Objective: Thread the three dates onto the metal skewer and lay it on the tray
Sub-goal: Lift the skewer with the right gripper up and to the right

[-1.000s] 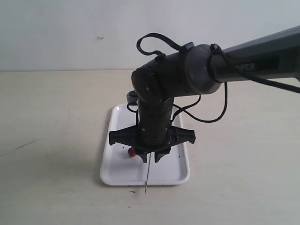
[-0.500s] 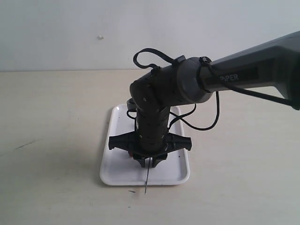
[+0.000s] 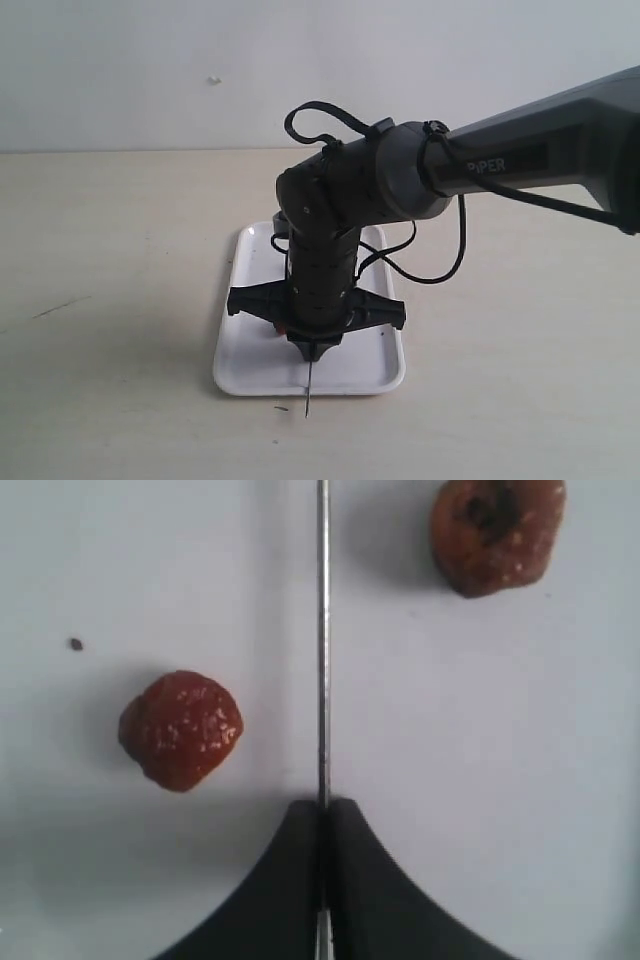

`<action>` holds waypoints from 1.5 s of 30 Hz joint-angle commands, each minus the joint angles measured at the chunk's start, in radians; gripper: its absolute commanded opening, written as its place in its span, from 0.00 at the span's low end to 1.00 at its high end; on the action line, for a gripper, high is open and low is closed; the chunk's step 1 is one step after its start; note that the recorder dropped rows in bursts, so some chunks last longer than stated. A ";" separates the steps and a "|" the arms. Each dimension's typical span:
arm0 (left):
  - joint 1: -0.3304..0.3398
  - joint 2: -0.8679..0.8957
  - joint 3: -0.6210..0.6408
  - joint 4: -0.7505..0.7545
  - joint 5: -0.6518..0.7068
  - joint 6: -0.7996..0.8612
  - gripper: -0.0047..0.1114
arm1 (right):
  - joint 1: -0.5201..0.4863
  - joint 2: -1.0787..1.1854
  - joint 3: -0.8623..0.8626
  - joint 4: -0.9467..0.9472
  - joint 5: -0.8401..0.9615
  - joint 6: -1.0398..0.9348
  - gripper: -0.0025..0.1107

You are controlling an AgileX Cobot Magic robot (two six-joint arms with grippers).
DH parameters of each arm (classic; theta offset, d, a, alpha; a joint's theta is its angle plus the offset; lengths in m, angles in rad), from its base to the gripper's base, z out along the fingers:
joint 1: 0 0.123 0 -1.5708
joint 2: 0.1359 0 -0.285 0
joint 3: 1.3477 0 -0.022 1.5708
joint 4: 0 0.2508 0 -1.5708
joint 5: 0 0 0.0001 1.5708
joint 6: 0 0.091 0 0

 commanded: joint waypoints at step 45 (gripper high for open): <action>0.003 -0.007 0.004 -0.008 -0.005 0.000 0.04 | -0.084 -0.950 0.513 -0.381 0.217 -0.448 0.02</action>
